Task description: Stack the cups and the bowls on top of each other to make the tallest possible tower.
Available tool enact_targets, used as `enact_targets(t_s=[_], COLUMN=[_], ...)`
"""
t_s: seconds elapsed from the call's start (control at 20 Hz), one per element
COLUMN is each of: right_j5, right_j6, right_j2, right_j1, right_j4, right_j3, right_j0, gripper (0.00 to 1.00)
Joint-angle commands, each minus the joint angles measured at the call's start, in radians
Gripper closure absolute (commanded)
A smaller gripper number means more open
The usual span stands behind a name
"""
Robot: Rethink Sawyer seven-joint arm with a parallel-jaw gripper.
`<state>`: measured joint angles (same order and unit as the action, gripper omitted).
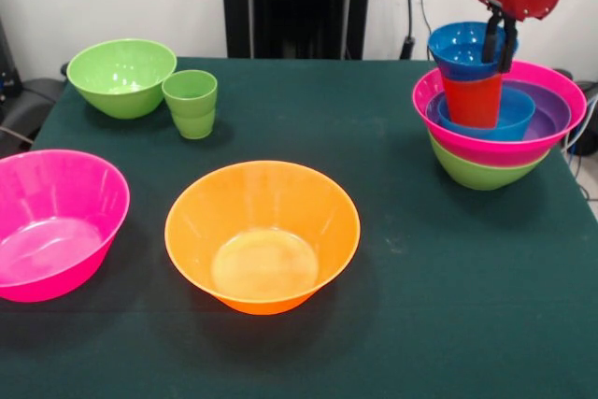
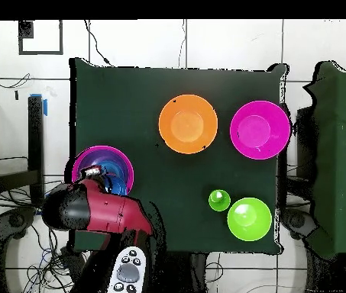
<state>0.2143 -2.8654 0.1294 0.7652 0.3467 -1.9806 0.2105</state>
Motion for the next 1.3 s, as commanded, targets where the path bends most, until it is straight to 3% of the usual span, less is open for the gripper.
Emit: enact_targets(t_s=[0.05, 0.15, 0.4, 0.95, 1.3], right_j5=[0.065, 0.101, 0.211, 0.422, 0.676], right_j6=[-0.052, -0.043, 0.012, 0.108, 0.222], right_j2=[-0.033, -0.004, 0.017, 0.031, 0.035], right_j1=[-0.057, -0.048, 0.049, 0.208, 0.348], right_j4=[-0.038, -0.052, -0.082, -0.171, -0.272], right_j3=[-0.012, 0.003, -0.010, 0.004, 0.093], right_j0=[0.035, 0.056, 0.034, -0.060, -0.144], gripper=[0.00, 0.00, 0.00, 0.00, 0.00])
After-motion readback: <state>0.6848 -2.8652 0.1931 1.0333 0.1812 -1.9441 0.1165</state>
